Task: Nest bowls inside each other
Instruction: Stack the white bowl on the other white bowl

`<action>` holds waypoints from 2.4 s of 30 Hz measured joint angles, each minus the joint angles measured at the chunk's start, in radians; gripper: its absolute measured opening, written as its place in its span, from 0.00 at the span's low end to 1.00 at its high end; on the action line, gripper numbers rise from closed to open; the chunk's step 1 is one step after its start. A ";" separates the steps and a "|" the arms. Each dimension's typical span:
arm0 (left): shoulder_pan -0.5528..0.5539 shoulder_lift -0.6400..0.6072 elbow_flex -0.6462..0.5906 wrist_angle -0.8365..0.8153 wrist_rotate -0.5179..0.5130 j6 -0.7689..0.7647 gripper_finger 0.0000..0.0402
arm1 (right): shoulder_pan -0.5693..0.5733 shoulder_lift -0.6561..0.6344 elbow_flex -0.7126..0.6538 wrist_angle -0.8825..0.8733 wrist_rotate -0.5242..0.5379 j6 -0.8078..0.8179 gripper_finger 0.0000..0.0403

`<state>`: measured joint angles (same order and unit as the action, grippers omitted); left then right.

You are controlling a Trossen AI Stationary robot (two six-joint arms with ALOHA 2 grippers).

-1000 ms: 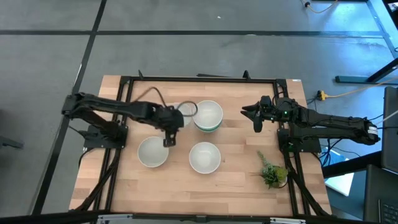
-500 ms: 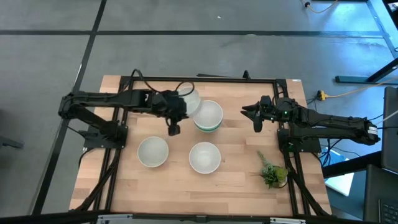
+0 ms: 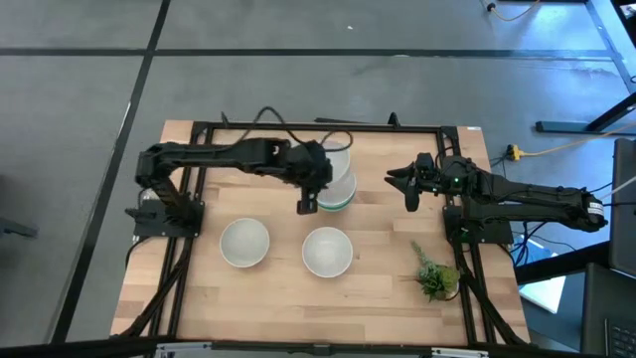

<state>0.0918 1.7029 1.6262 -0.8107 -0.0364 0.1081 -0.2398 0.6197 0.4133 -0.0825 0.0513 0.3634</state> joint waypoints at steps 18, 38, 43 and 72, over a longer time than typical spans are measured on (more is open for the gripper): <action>-0.036 0.172 0.002 0.013 -0.007 0.000 0.00 | 0.000 0.000 0.000 0.001 0.000 0.003 0.32; -0.036 0.187 0.002 0.014 0.001 0.007 0.21 | 0.000 0.000 0.000 -0.001 0.000 -0.002 0.32; -0.037 0.173 0.002 0.019 0.005 0.048 0.35 | 0.000 0.000 0.000 -0.006 0.000 -0.003 0.32; -0.002 -0.518 -0.350 0.028 0.029 -0.108 0.47 | 0.001 0.000 0.000 -0.013 -0.001 -0.008 0.32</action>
<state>0.0896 1.1848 1.2758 -0.7823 -0.0078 -0.0003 -0.2390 0.6193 0.4133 -0.0954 0.0505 0.3553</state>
